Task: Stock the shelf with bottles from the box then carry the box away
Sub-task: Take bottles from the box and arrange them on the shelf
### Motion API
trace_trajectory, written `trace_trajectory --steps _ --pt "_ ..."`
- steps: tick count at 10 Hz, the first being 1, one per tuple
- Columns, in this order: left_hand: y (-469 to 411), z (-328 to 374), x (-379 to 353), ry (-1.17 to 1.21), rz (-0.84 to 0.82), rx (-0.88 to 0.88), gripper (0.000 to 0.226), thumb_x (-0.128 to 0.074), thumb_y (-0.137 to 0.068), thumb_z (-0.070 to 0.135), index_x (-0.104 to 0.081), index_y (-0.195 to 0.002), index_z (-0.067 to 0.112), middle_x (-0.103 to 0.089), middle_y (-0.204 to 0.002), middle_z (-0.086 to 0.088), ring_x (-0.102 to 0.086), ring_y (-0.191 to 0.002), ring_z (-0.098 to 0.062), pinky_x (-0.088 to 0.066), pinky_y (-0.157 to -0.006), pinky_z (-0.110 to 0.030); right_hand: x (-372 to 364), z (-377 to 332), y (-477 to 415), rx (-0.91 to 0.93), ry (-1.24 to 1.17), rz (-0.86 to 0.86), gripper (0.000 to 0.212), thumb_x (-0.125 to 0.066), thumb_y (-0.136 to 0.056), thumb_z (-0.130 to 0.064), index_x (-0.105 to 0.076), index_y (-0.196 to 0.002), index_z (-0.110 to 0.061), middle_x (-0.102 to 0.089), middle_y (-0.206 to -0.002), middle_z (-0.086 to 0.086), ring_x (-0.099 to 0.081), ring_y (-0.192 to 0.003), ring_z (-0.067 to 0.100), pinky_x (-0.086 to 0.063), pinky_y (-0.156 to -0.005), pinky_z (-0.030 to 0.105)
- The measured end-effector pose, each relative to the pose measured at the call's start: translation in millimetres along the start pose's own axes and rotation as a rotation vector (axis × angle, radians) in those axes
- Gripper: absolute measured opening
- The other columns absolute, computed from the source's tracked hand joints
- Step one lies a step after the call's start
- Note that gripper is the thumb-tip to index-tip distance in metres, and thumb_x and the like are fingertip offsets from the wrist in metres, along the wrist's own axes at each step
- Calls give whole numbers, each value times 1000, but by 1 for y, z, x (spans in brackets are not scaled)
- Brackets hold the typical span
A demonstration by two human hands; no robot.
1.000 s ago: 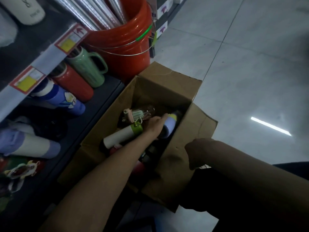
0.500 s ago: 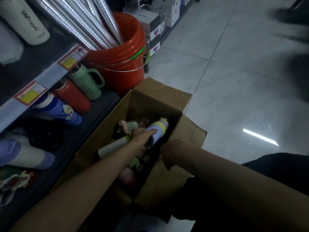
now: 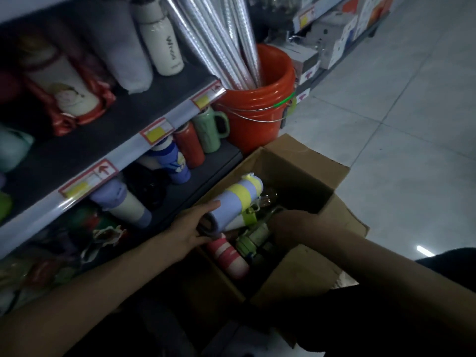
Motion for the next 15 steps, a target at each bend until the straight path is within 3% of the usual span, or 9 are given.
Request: trace_trajectory --steps 2,3,4,6,7,9,11,13,15 --pt "23 5 56 174 -50 51 53 -79 -75 31 -67 -123 13 -70 -125 -17 -63 -120 -40 -62 -63 -41 41 -47 20 -68 -810 35 35 -50 -104 -16 -61 -132 1 -63 -131 22 -58 -125 38 -49 -102 40" --pt "40 5 74 261 -133 40 61 -75 -72 33 -66 -128 11 -71 -123 -16 -67 -113 -37 -61 -61 -38 51 -72 30 -101 -1525 -112 37 -49 -101 -3 -54 -136 9 -64 -120 19 -64 -114 33 -53 -83 13" --pt "47 4 79 381 -217 -18 54 -63 -76 35 -69 -121 7 -76 -102 -15 -72 -75 -29 -52 -59 -33 52 -87 29 111 -1622 -212 45 -63 -76 -13 -64 -119 1 -64 -112 21 -65 -110 37 -50 -108 41" --pt "43 4 55 514 -312 -36 42 -56 -79 39 -83 -88 9 -76 -91 -11 -70 -62 -24 -48 -51 -26 73 -93 24 294 -1864 -83 32 -58 -91 -17 -68 -119 -4 -71 -113 18 -64 -111 38 -48 -107 50" --pt "45 7 60 483 -300 -25 43 -52 -87 43 -82 -88 13 -75 -89 -12 -68 -61 -26 -45 -52 -28 73 -91 24 345 -1873 -53 29 -62 -92 -12 -66 -121 -6 -70 -116 17 -66 -109 37 -49 -107 54" --pt "47 10 65 335 -182 -145 27 -63 -88 39 -83 -85 22 -78 -100 -2 -73 -89 -22 -53 -89 -45 64 -93 24 271 -1790 75 40 -71 -92 -29 -67 -129 -14 -73 -124 8 -71 -114 27 -59 -95 44" --pt "47 7 67 -358 -185 -641 66 -78 -61 59 -54 -122 61 -57 -120 47 -53 -115 20 -48 -89 -10 59 -96 28 317 -1402 355 47 -84 -82 -31 -65 -124 -22 -77 -113 -1 -75 -102 21 -62 -85 52" --pt "48 -6 63 -487 -54 -893 77 -77 -63 45 -43 -132 52 -51 -129 40 -51 -122 10 -42 -88 -5 49 -111 38 347 -1331 517 47 -82 -83 -39 -61 -121 -18 -76 -108 -2 -75 -92 10 -62 -74 31" --pt "48 0 77 -70 -103 -560 76 -77 -53 55 -65 -124 32 -74 -115 13 -71 -101 -9 -58 -76 -26 53 -108 44 245 -1355 368 53 -74 -86 -53 -61 -112 -9 -73 -105 12 -76 -90 25 -63 -80 51"
Point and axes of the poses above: each hand's wrist, its own y-axis away from the middle knuckle, its own x-axis out of the back of the hand, z = x × y, the point moved 1 cm from there along -y, towards the middle knuckle
